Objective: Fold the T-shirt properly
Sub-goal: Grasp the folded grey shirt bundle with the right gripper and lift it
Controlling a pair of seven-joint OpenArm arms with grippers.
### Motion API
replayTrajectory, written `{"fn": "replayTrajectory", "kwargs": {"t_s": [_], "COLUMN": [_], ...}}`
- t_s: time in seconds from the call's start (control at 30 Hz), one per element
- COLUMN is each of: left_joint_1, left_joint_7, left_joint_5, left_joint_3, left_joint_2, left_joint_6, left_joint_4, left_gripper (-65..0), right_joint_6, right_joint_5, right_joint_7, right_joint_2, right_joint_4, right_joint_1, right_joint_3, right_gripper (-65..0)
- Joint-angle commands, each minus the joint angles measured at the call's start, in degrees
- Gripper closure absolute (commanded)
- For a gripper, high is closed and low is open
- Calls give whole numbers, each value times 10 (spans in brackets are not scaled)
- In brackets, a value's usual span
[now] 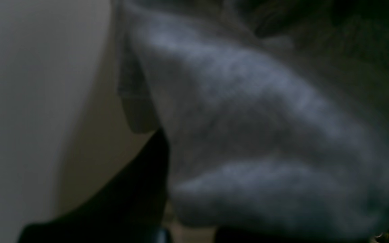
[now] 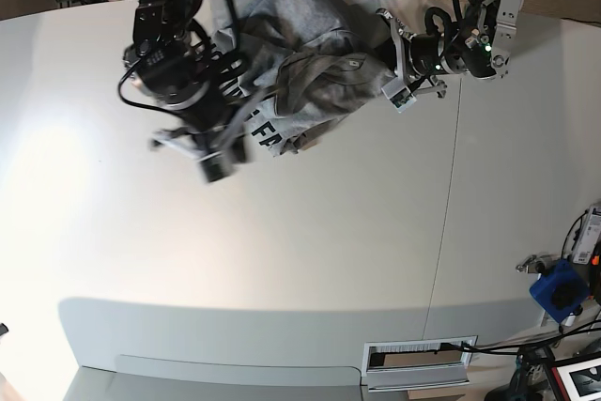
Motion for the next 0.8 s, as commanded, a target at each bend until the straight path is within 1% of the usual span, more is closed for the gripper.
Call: {"fn": "replayTrajectory", "kwargs": {"t_s": [0.0,0.1,0.17,0.23,0.27,0.3,0.37,0.5,0.67,0.77], "left_joint_1": [-1,-1,-1,-1,-1,-1,-1,-1,-1,-1], "left_joint_7": [6,6,6,6,6,6,6,6,6,6], "left_joint_5": [4,4,4,4,4,4,5,4,4,4], "left_joint_3": [-1,-1,-1,-1,-1,-1,-1,-1,-1,-1], "left_joint_2": [-6,-6,-6,-6,-6,-6,-6,-6,-6,-6], "left_joint_6": [0,0,0,0,0,0,1,3,3,2], "left_joint_4": [5,5,5,5,5,5,5,5,5,5], "left_gripper": [0,0,0,0,0,0,0,0,0,0], "right_joint_6": [-1,-1,1,8,17,23,26,26,25,26], "right_joint_5": [1,3,18,49,69,86,102,92,58,59], "right_joint_7": [11,12,9,-9,-18,-24,-28,-35,-44,-53], "right_joint_2": [-2,-2,-2,-2,-2,-2,-2,-2,-2,-2], "right_joint_4": [-4,-61,-106,-136,-142,-143,-132,-91,-37,-28], "right_joint_1": [5,5,5,5,4,1,-4,-18,-36,-43], "right_joint_3": [9,34,38,37,37,34,27,5,-18,-28], "right_gripper": [0,0,0,0,0,0,0,0,0,0]}}
